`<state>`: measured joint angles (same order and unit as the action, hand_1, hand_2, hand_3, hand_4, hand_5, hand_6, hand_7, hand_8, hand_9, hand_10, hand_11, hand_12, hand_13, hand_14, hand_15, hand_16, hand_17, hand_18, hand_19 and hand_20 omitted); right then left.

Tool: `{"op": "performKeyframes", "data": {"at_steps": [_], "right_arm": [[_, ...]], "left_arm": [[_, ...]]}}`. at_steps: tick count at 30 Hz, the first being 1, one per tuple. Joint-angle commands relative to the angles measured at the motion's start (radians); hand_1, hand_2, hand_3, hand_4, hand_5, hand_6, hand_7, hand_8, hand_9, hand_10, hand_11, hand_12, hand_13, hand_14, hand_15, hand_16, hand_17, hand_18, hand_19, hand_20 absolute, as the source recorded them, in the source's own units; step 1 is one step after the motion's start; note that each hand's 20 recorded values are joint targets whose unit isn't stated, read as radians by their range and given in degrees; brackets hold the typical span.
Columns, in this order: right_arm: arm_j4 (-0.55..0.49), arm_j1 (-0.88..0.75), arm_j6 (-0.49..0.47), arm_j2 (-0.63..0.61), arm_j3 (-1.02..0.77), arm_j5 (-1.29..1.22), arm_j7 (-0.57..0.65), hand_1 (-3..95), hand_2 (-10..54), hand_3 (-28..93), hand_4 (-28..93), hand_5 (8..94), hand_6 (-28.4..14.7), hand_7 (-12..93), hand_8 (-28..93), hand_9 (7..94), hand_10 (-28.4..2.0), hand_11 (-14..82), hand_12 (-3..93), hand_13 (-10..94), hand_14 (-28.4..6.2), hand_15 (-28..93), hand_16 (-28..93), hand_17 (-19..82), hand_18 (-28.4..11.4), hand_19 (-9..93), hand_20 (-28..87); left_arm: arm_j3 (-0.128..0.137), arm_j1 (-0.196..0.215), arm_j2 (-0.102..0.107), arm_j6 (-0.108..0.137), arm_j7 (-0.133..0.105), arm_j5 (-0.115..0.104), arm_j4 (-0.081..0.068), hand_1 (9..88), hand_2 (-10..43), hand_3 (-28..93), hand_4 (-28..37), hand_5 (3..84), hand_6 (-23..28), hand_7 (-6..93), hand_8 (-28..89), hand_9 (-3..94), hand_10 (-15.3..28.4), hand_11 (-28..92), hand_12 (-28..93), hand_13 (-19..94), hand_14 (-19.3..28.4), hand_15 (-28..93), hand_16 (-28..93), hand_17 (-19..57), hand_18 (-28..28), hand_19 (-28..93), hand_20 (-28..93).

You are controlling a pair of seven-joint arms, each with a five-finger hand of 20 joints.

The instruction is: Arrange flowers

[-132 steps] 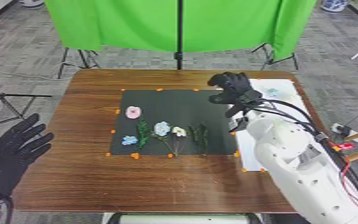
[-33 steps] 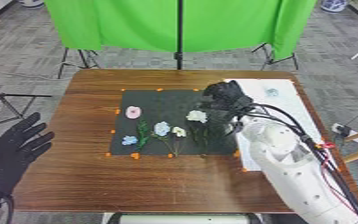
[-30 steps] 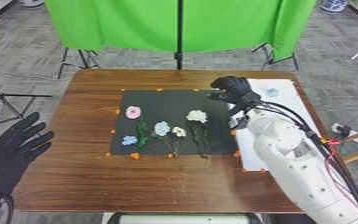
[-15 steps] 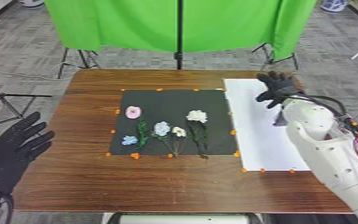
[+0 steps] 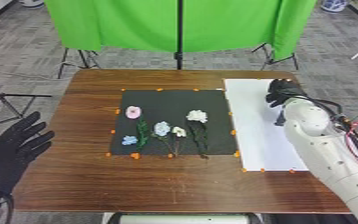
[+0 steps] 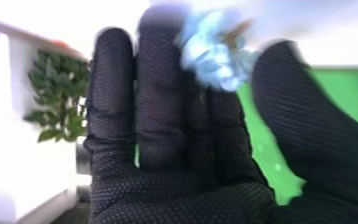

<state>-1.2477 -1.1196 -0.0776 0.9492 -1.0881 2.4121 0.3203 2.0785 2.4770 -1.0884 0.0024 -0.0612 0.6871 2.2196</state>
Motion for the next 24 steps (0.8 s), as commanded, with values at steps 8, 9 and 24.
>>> {"op": "performKeyframes", "data": {"at_steps": [8, 9, 24], "right_arm": [[-0.302, -0.216, -0.003, -0.049, -0.094, -0.024, -0.144, 54.7, -9.5, 85, -28, 70.1, -2.8, 54, -18, 83.6, -6.4, 24.2, 44.6, 90, 1.2, 37, 37, 42, -13.1, 84, 35], [-0.352, -0.255, -0.014, -0.032, -0.127, -0.012, -0.173, 54.6, -9.5, 85, -28, 70.0, -2.8, 54, -18, 83.5, -6.4, 24.4, 44.8, 90, 1.2, 37, 37, 42, -13.3, 84, 35], [-0.554, -0.392, -0.100, 0.051, -0.069, 0.063, -0.369, 54.1, -9.5, 86, -28, 69.3, -2.8, 56, -19, 83.1, -6.4, 25.1, 45.2, 89, 1.2, 39, 37, 41, -13.8, 83, 35]], "left_arm": [[0.001, 0.012, -0.022, -0.009, 0.001, 0.006, 0.005, 23.5, -4.4, 70, -28.3, 29.1, 0.8, 22.7, -11, 23.0, 10.1, 21, 15, 22, 14.1, 30, 1, -10.2, 23.2, 45, 6], [0.003, 0.010, -0.026, -0.010, 0.006, 0.008, 0.006, 23.5, -4.4, 70, -28.3, 29.2, 0.8, 22.7, -11, 23.0, 10.1, 21, 15, 22, 14.1, 30, 1, -10.2, 23.2, 45, 6], [-0.010, -0.009, -0.014, -0.012, 0.019, 0.003, -0.004, 23.4, -4.5, 70, -28.3, 29.1, 0.8, 22.8, -11, 23.0, 10.0, 21, 15, 22, 14.1, 30, 1, -10.2, 23.2, 45, 6]]}}
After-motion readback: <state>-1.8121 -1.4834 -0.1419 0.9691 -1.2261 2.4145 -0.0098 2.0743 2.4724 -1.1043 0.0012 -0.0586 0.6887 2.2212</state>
